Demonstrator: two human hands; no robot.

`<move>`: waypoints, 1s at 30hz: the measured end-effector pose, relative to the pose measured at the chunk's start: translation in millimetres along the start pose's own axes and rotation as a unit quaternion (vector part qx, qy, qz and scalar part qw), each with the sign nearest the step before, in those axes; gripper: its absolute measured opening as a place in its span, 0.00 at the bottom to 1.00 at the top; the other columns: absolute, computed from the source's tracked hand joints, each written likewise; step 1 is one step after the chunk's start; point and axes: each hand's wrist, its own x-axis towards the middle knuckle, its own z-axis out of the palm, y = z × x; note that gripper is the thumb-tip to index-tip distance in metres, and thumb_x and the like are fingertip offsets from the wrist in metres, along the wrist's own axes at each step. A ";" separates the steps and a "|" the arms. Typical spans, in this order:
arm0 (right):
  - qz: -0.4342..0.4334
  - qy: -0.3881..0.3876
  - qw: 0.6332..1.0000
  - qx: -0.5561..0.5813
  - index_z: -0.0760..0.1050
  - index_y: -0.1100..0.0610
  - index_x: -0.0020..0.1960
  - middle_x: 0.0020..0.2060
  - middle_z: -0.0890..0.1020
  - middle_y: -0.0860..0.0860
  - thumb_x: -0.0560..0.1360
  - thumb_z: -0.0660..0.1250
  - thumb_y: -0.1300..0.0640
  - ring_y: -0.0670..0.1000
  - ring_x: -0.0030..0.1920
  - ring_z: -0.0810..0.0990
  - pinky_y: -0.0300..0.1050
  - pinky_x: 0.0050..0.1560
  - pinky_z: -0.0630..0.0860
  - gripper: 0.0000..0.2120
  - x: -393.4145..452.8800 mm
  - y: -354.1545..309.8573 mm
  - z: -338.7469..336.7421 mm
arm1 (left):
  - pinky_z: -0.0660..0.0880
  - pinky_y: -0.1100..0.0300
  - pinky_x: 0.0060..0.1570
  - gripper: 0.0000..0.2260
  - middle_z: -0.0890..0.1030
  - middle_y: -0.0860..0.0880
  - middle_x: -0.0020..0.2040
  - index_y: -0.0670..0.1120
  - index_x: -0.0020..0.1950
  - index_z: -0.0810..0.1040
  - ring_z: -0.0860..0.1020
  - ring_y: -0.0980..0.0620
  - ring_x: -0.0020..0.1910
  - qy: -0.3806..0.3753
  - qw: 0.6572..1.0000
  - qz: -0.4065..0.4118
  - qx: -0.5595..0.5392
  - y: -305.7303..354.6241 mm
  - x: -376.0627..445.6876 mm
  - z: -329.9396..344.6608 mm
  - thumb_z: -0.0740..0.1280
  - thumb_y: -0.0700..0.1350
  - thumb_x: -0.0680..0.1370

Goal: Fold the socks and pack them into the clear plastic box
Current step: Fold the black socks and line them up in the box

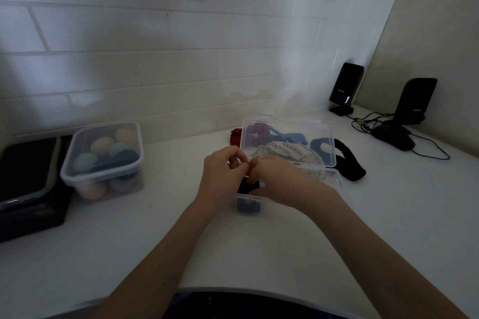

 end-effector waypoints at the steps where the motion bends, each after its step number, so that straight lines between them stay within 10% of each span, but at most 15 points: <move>1: 0.002 -0.002 1.000 0.007 0.81 0.58 0.53 0.49 0.83 0.56 0.74 0.67 0.55 0.56 0.48 0.81 0.52 0.54 0.78 0.11 -1.8 -0.5 -1.4 | 0.64 0.73 0.26 0.09 0.69 0.53 0.24 0.46 0.32 0.76 0.68 0.59 0.25 -0.002 1.000 -0.002 -0.001 0.0 -0.1 0.0 0.66 0.32 0.66; 23: -0.024 -0.016 0.999 0.030 0.79 0.56 0.57 0.51 0.83 0.54 0.75 0.64 0.52 0.55 0.50 0.80 0.53 0.56 0.77 0.13 -8.1 4.3 -4.1 | 0.64 0.73 0.26 0.07 0.67 0.51 0.25 0.44 0.36 0.78 0.67 0.59 0.25 -0.012 1.000 -0.003 -0.007 1.6 -0.9 -1.6 0.65 0.32 0.68; 30: -0.009 0.116 0.977 0.178 0.80 0.55 0.58 0.53 0.84 0.50 0.75 0.67 0.56 0.46 0.50 0.80 0.30 0.53 0.73 0.13 -25.4 25.9 -9.8 | 0.63 0.73 0.26 0.08 0.67 0.51 0.26 0.44 0.38 0.78 0.66 0.58 0.24 -0.034 0.999 -0.006 -0.017 0.0 0.5 -5.1 0.66 0.32 0.68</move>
